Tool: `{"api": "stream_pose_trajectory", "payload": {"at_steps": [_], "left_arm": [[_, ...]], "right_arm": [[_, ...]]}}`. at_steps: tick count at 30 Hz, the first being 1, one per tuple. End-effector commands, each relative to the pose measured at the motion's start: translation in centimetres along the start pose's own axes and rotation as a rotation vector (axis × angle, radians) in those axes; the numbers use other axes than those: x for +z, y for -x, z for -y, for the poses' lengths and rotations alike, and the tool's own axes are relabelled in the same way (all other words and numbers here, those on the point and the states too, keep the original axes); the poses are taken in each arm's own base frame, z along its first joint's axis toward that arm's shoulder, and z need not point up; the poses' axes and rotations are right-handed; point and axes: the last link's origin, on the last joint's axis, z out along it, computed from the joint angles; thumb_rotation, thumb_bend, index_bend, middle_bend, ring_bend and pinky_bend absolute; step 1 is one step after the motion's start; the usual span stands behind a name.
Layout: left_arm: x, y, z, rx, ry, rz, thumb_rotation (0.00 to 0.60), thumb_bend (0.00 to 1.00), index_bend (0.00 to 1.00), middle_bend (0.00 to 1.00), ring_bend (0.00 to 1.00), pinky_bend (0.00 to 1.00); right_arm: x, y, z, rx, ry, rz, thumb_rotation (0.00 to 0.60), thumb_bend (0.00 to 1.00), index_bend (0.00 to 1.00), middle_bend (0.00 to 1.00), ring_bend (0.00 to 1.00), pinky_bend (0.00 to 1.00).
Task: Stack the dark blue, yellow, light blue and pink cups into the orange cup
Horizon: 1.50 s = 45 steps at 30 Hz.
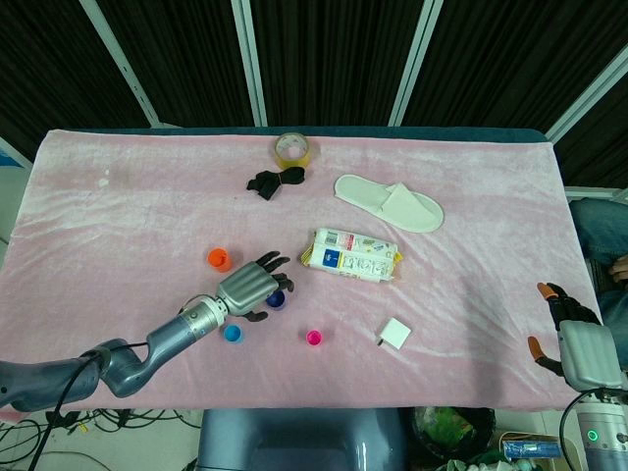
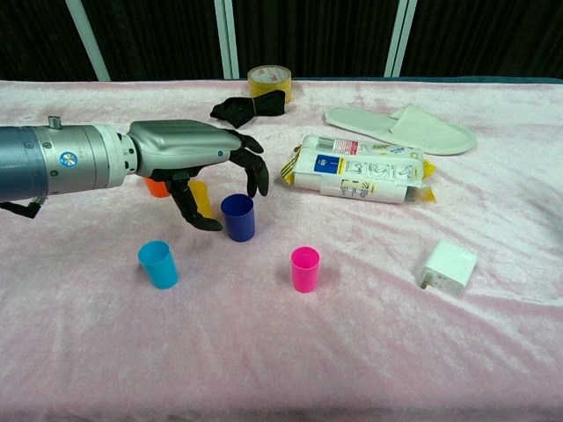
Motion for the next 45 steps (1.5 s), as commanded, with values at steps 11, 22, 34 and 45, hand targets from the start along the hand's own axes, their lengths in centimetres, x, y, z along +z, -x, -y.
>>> {"api": "stream_pose_trajectory", "payload": {"at_steps": [11, 22, 34, 45], "left_arm": [[0.7, 0.1, 0.3, 0.007, -0.011, 0.011, 0.6, 0.26, 0.35, 0.4, 0.0, 0.0], [1.1, 0.3, 0.7, 0.014, -0.023, 0.021, 0.6, 0.39, 0.46, 0.49, 0.0, 0.0], [-0.1, -3.2, 0.5, -0.033, -0.004, -0.113, 0.6, 0.39, 0.46, 0.49, 0.0, 0.0], [-5.1, -6.1, 5.5, -0.031, -0.152, -0.202, 0.6, 0.39, 0.45, 0.48, 0.0, 0.0]], "right_arm": [[0.0, 0.0, 0.0, 0.005, 0.005, 0.006, 0.6, 0.29, 0.13, 0.1, 0.17, 0.24], [-0.1, 0.0, -0.1, 0.012, 0.01, 0.006, 0.6, 0.29, 0.13, 0.1, 0.17, 0.24], [0.0, 0.0, -0.1, 0.009, 0.01, 0.004, 0.6, 0.29, 0.13, 0.1, 0.17, 0.24], [-0.1, 0.0, -0.1, 0.003, 0.015, 0.004, 0.6, 0.3, 0.13, 0.1, 0.17, 0.24]]}}
